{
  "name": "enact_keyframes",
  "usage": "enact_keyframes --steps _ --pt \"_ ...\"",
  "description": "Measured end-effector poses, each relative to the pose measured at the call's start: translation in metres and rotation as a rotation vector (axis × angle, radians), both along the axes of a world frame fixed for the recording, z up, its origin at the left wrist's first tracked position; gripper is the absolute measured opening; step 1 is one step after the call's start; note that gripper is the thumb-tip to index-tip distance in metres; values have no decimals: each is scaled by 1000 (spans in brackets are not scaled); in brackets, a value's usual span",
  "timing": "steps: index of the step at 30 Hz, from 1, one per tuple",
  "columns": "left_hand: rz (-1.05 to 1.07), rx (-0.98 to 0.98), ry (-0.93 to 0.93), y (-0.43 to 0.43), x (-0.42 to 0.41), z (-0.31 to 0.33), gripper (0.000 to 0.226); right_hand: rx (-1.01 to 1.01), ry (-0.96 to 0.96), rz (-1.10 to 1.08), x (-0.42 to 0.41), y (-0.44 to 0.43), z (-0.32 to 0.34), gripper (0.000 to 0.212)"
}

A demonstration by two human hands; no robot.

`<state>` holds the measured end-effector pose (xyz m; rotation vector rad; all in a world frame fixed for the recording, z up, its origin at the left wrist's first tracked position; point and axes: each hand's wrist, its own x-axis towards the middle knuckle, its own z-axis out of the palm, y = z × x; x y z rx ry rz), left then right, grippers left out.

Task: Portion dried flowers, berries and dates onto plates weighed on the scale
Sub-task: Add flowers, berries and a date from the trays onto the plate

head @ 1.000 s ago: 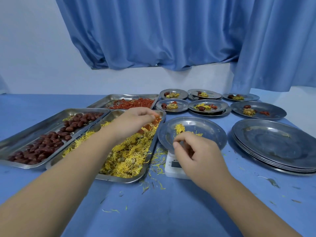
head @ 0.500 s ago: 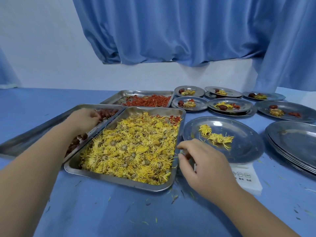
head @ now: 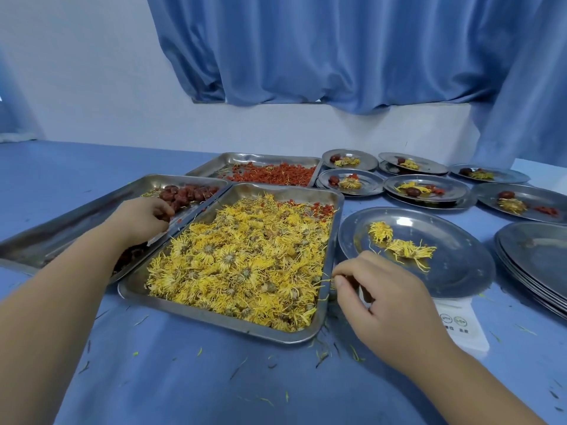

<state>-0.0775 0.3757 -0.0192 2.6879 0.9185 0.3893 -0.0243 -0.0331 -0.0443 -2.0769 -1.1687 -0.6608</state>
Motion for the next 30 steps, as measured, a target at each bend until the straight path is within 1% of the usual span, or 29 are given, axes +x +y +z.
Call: enact_keyframes --steps 2,4,7,9,11,14,18,20,22,26,30 --pt "-47 28 -55 -14 4 9 23 76 28 -10 1 -6 3 19" --pt "-110 58 -108 -34 10 20 19 207 115 -29 4 -15 6 16" --pt "-242 49 -166 -76 25 33 15 441 373 -67 11 -27 12 19" --pt "-351 26 -158 -108 37 40 12 596 536 -92 17 -33 16 18" --pt "-450 -23 -168 -142 49 45 14 730 648 -103 23 -39 21 20" --pt "-603 -132 -176 -195 68 46 17 903 785 -106 29 -46 26 20" --pt "-728 -149 -103 -249 94 42 18 1094 944 -109 39 -56 31 22" --pt "-751 -92 -68 -264 104 41 19 1152 994 -109 44 -60 33 19" --pt "-768 -1 11 -275 112 39 25 1171 1022 -110 47 -62 33 15" --pt "-741 152 168 -285 121 32 34 1164 1034 -106 50 -63 32 20" --pt "-719 160 190 -285 122 35 40 1114 1010 -139 50 -62 32 25"
